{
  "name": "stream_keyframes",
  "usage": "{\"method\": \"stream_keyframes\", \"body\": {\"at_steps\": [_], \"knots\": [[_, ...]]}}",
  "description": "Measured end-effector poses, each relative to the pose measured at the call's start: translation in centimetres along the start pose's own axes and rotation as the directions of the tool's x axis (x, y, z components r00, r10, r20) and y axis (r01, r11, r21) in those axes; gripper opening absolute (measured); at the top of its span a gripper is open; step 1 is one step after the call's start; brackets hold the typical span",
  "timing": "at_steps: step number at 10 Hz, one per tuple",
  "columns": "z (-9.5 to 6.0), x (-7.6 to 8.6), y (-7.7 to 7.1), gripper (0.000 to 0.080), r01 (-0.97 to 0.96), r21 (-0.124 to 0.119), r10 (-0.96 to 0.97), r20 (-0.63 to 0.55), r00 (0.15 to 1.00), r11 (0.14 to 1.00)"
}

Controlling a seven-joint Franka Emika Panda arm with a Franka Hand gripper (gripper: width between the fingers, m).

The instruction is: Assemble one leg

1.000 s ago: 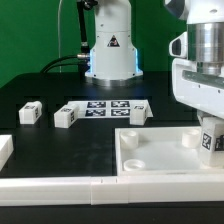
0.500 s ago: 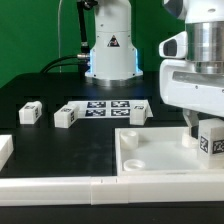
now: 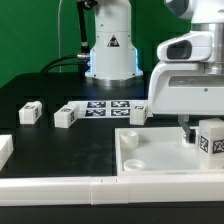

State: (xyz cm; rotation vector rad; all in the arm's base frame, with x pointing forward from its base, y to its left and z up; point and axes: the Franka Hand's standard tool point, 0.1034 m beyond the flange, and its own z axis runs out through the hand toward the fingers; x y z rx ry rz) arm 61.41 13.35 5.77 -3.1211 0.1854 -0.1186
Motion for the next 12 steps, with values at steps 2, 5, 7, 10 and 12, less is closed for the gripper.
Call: {"method": "stream_keyframes", "body": {"at_steps": [2, 5, 7, 10, 12], "knots": [[0.44, 0.32, 0.29, 0.0649, 0.219, -0.022, -0.218, 0.031, 0.975, 0.976], [0.59, 0.49, 0.55, 0.0426, 0.350, -0.027, -0.349, 0.035, 0.937, 0.936], [0.58, 0.59, 0.83, 0.0269, 0.332, -0.030, -0.331, 0.034, 0.943, 0.943], [0.60, 0.56, 0.79, 0.0270, 0.227, -0.028, -0.226, 0.030, 0.974, 0.974], [0.68, 0.57, 0.87, 0.0270, -0.071, -0.024, 0.071, 0.017, 0.997, 0.997]]}}
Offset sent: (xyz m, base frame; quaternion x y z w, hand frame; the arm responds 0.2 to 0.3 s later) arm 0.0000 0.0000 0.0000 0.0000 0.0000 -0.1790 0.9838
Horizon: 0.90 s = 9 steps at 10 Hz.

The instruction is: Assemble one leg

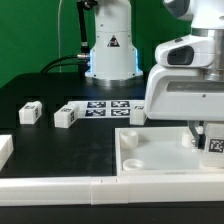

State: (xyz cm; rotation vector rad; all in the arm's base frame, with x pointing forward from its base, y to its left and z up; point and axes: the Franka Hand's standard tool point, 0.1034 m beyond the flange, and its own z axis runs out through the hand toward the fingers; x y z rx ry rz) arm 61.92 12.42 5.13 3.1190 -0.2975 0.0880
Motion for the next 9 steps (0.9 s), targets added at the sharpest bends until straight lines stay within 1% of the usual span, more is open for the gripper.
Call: {"method": "stream_keyframes", "body": {"at_steps": [1, 2, 3, 4, 5, 6, 7, 8, 9], "knots": [[0.00, 0.01, -0.01, 0.0270, -0.160, 0.008, 0.160, 0.003, 0.987, 0.987], [0.01, 0.00, -0.02, 0.0271, -0.238, 0.011, 0.238, 0.005, 0.971, 0.971], [0.01, 0.01, -0.07, 0.0271, -0.377, 0.011, 0.377, 0.001, 0.926, 0.926], [-0.01, 0.03, -0.11, 0.0271, -0.496, 0.012, 0.496, -0.006, 0.868, 0.868], [-0.03, 0.02, -0.11, 0.0271, -0.609, 0.009, 0.609, -0.010, 0.793, 0.793], [-0.01, 0.04, -0.10, 0.0271, -0.680, 0.016, 0.680, -0.006, 0.733, 0.733], [0.00, 0.05, -0.03, 0.0271, -0.779, 0.021, 0.779, 0.003, 0.627, 0.627], [0.03, 0.04, -0.02, 0.0271, -0.819, 0.024, 0.819, 0.010, 0.574, 0.574], [0.03, 0.05, -0.01, 0.0271, -0.871, 0.024, 0.871, 0.016, 0.492, 0.491]]}}
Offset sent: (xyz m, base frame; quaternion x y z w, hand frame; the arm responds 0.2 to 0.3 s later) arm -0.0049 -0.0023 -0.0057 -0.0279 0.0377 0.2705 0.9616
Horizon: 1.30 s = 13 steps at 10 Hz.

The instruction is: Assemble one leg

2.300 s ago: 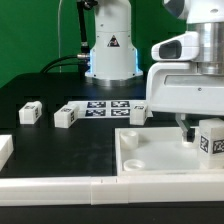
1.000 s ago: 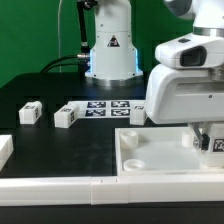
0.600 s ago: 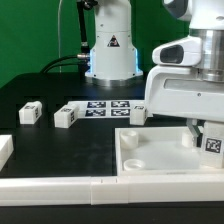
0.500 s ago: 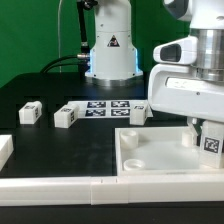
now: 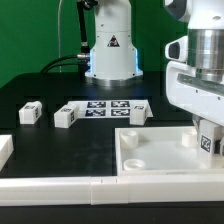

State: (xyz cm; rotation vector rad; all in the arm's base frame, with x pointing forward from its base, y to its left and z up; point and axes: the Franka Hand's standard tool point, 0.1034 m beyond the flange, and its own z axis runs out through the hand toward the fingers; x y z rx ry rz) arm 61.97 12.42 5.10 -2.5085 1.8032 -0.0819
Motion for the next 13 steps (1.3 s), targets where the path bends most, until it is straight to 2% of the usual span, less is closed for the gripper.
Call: {"method": "stream_keyframes", "body": {"at_steps": [2, 3, 4, 5, 7, 9, 11, 13], "knots": [[0.00, -0.03, -0.01, 0.0278, -0.010, 0.001, 0.010, 0.003, 1.000, 1.000], [-0.01, -0.04, -0.01, 0.0501, 0.034, 0.001, -0.034, 0.003, 0.999, 0.999], [-0.22, -0.20, -0.14, 0.0602, 0.063, 0.005, -0.063, 0.005, 0.998, 0.998], [-0.45, -0.18, -0.25, 0.0602, 0.211, 0.009, -0.211, 0.002, 0.978, 0.978], [-0.48, 0.03, -0.24, 0.0647, 0.484, 0.010, -0.484, -0.001, 0.875, 0.875], [-0.31, -0.06, -0.16, 0.0647, 0.691, 0.006, -0.691, -0.003, 0.723, 0.723], [-0.26, -0.41, -0.18, 0.0649, 0.873, -0.008, -0.873, -0.007, 0.487, 0.487], [-0.41, -0.15, -0.24, 0.0649, 0.963, -0.031, -0.964, 0.011, 0.267, 0.267]]}}
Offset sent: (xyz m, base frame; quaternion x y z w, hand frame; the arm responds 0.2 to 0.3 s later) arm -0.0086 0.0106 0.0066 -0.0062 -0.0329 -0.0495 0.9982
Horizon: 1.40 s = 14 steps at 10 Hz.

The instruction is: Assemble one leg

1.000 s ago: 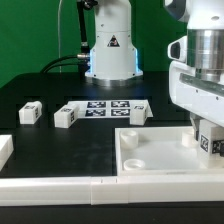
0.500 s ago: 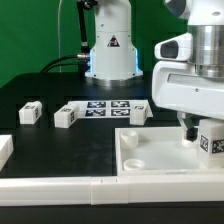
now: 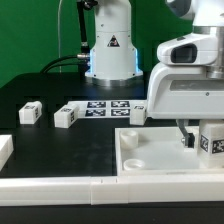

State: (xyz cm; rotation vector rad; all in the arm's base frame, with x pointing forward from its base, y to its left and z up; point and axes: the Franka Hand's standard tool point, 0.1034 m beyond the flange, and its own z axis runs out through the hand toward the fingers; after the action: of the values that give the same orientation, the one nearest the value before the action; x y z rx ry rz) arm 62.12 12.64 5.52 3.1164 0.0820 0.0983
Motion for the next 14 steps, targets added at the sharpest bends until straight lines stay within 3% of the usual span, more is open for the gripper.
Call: {"method": "stream_keyframes", "body": {"at_steps": [2, 3, 6, 9, 11, 14], "knots": [[-0.12, 0.23, 0.37, 0.0649, 0.188, -0.022, -0.188, 0.000, 0.982, 0.982], [-0.12, 0.23, 0.37, 0.0649, 0.174, -0.022, -0.174, 0.000, 0.985, 0.984], [-0.12, 0.23, 0.40, 0.0264, 0.174, -0.022, -0.174, 0.000, 0.985, 0.985], [-0.11, 0.23, 0.42, 0.0268, 0.137, -0.022, -0.137, -0.001, 0.991, 0.990], [-0.12, 0.23, 0.32, 0.0268, -0.126, -0.012, 0.125, -0.004, 0.992, 0.992], [-0.15, 0.27, 0.90, 0.0269, -0.448, -0.016, 0.448, -0.017, 0.894, 0.894]]}}
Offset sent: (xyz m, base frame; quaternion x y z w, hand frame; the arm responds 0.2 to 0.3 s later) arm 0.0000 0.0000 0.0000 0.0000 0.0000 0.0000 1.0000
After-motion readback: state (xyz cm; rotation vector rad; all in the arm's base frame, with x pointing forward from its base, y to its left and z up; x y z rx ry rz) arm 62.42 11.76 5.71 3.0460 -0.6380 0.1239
